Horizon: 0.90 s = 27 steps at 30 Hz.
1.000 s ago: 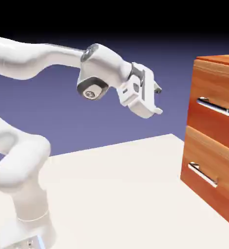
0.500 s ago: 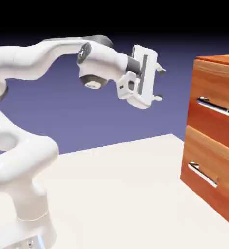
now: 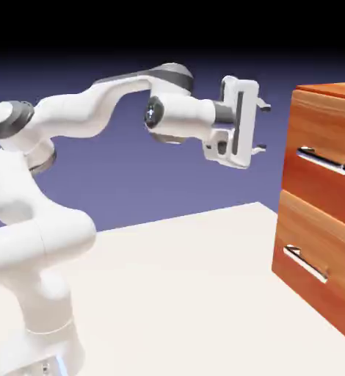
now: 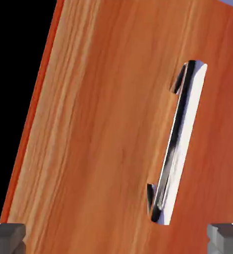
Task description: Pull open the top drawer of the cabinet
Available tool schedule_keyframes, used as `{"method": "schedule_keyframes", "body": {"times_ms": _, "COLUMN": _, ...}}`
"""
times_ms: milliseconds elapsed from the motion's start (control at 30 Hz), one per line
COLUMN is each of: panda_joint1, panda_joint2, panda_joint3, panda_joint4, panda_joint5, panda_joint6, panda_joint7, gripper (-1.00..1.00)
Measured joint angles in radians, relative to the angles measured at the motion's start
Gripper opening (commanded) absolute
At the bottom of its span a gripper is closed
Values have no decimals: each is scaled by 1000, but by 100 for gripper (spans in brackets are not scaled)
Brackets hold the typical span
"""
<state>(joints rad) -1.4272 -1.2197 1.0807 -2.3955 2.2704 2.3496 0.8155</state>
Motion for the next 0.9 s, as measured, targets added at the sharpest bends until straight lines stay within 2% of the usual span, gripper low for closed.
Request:
{"method": "schedule_keyframes", "body": {"times_ms": 467, "panda_joint1": -345, "panda_joint2": -156, "panda_joint3": 259, "panda_joint4": 100, "panda_joint5": 545, "panda_joint6": -165, "panda_joint7": 18, "gripper": 0}}
{"method": "schedule_keyframes", "body": {"times_ms": 600, "panda_joint1": -444, "panda_joint2": -155, "panda_joint3": 298, "panda_joint4": 244, "panda_joint5": 563, "panda_joint6": -116, "panda_joint7": 32, "gripper": 0}}
{"method": "schedule_keyframes", "body": {"times_ms": 633, "panda_joint1": -466, "panda_joint2": -155, "panda_joint3": 306, "panda_joint4": 276, "panda_joint5": 567, "panda_joint6": -105, "panda_joint7": 35, "gripper": -100}}
{"method": "schedule_keyframes", "body": {"times_ms": 700, "panda_joint1": -466, "panda_joint2": -155, "panda_joint3": 306, "panda_joint4": 276, "panda_joint5": 567, "panda_joint6": -105, "panda_joint7": 35, "gripper": -100}}
{"method": "schedule_keyframes", "body": {"times_ms": 900, "panda_joint1": -318, "panda_joint2": -161, "panda_joint3": 247, "panda_joint4": 59, "panda_joint5": 543, "panda_joint6": -179, "panda_joint7": 16, "gripper": -100}}
